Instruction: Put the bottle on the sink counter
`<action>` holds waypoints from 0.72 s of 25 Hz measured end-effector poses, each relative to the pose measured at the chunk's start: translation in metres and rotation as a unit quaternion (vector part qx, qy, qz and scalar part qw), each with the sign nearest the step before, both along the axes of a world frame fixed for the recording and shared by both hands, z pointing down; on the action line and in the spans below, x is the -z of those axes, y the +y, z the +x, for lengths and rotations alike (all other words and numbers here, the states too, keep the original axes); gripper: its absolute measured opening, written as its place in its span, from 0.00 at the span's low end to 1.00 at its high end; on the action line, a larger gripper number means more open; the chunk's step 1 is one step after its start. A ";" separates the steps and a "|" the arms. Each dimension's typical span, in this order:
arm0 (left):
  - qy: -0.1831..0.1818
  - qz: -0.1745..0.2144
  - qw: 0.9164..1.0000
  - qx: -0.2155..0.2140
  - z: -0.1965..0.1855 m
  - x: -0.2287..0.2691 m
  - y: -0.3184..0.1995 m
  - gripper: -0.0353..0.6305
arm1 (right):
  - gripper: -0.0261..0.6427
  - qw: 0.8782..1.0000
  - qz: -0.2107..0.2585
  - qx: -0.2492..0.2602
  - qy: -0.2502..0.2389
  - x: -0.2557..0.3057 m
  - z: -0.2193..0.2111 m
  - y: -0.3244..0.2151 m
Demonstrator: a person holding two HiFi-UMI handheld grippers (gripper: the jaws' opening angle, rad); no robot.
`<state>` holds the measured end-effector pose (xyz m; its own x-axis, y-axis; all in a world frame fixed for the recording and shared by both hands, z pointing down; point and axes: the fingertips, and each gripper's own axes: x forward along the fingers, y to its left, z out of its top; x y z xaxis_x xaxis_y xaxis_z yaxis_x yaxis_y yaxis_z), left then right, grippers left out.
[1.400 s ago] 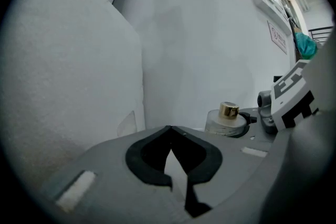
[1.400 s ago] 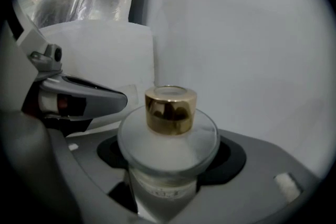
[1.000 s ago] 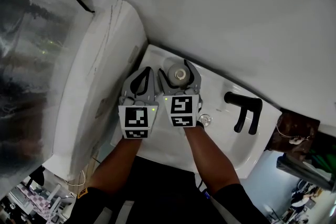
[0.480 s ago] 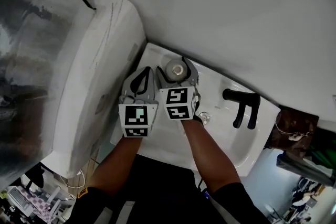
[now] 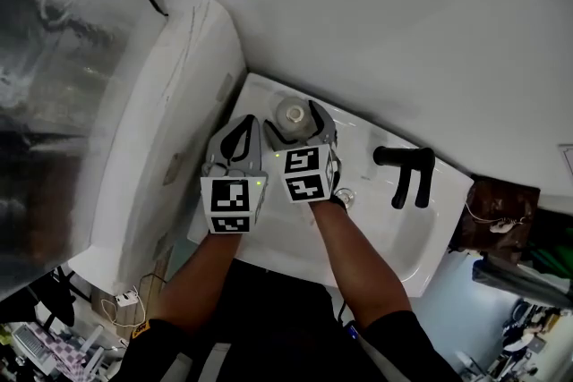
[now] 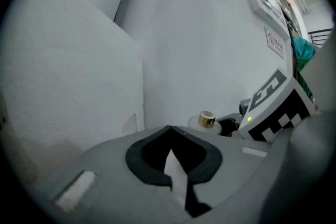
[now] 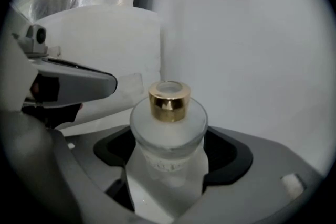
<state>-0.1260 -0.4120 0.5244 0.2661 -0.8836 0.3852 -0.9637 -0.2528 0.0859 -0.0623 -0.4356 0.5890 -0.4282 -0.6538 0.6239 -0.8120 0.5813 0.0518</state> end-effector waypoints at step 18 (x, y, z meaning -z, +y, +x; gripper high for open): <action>-0.006 0.021 1.000 -0.013 0.032 0.041 0.062 0.05 | 0.18 0.997 0.060 -0.052 -0.023 0.072 0.051 0.076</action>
<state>-0.0942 -0.3499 0.4834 0.2849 -0.8921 0.3506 -0.9576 -0.2809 0.0633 -0.0116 -0.3600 0.5173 -0.3805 -0.7643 0.5207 -0.8706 0.4859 0.0769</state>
